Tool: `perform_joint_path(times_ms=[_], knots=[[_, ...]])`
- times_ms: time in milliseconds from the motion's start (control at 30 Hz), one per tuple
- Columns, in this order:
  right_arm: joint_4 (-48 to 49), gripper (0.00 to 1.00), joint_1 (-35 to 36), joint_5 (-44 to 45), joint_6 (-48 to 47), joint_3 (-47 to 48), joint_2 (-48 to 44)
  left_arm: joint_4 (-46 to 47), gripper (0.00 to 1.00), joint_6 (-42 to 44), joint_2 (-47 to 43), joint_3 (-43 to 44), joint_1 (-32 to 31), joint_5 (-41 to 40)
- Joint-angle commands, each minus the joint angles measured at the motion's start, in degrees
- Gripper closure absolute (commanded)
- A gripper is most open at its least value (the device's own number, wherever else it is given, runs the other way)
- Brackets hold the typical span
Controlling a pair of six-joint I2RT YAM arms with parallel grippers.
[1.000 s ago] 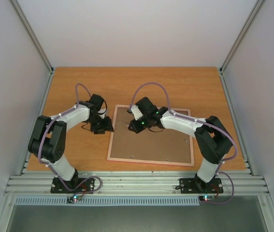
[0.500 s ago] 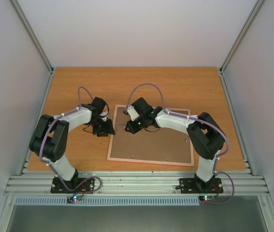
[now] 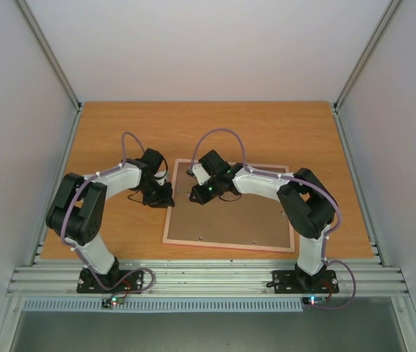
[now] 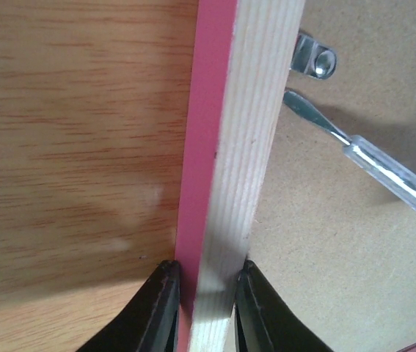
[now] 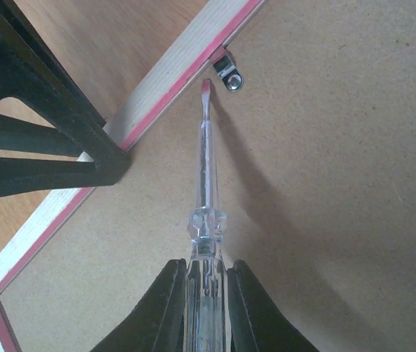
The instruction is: Take the photo out of the frame
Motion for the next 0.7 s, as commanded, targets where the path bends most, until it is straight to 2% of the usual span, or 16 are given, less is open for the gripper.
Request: perform_joint_path(times_ms=[0, 667], knots=[[1.2, 0.99, 0.5, -0.1, -1.1, 1.6, 1.1, 0.3, 0.84, -0.8, 0.7, -1.0, -0.3, -0.6], [2.0, 0.99, 0.6, 3.4, -0.8, 2.7, 2.1, 0.0, 0.88, -0.7, 1.1, -0.9, -0.4, -0.3]])
